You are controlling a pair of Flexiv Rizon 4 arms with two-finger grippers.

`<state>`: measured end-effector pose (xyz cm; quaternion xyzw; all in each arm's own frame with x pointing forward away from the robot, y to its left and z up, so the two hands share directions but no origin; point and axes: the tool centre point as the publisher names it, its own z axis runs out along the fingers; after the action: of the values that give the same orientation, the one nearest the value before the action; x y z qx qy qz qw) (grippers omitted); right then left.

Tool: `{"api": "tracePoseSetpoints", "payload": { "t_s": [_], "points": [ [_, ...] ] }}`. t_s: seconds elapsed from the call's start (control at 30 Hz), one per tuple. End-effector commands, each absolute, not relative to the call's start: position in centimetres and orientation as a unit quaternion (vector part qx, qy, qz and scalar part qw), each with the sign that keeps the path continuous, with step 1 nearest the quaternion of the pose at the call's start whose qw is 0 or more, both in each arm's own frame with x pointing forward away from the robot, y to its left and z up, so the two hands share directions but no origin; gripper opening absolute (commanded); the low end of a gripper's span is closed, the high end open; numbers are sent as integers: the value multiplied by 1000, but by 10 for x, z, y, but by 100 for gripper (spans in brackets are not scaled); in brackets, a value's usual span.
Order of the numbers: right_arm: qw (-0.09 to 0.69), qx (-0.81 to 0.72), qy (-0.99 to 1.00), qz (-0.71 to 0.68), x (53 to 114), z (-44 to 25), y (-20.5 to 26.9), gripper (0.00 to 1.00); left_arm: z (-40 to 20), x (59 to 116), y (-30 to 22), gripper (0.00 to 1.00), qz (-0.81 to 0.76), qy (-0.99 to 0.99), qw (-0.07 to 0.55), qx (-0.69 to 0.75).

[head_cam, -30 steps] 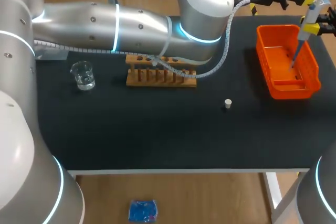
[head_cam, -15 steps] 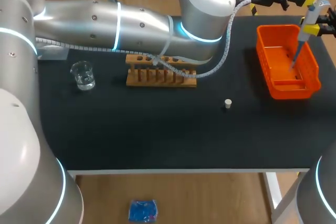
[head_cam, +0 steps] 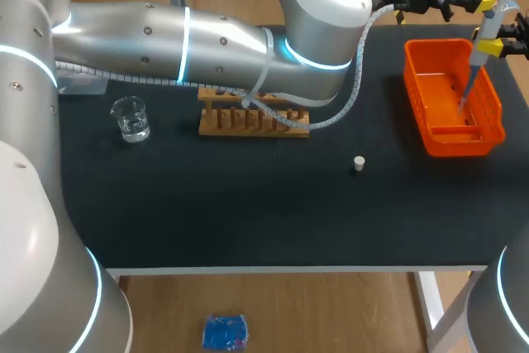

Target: Invert the test tube, pick up the pipette, mount the tip to pipette, aspirate from beaker and dispense into the tube, eject the tip, return the pipette, and cap with the stopper.

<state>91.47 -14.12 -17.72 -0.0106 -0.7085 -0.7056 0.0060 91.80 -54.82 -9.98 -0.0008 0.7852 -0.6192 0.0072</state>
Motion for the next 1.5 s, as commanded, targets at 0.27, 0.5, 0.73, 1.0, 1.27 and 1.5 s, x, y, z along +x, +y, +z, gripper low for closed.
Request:
{"api": "tracePoseSetpoints", "payload": {
  "t_s": [0.27,0.5,0.73,1.0,1.27,1.5],
  "points": [
    [8,-8,-708,-706,917,-172,-142,0,-117,919,-557,0,-633,774,2,1],
    [8,-8,-708,-706,917,-172,-142,0,-120,919,-557,0,-632,775,-3,-1],
    [8,-8,-708,-706,917,-172,-142,0,-116,919,-555,0,-633,774,1,-3],
    [8,-8,-708,-706,917,-172,-142,0,-93,923,-551,0,-623,782,10,4],
    [8,-8,-708,-706,917,-172,-142,0,-72,920,-546,100,-611,791,15,13],
    [8,-8,-708,-706,917,-172,-142,0,-59,907,-532,100,-595,804,-3,22]
  ]
}}
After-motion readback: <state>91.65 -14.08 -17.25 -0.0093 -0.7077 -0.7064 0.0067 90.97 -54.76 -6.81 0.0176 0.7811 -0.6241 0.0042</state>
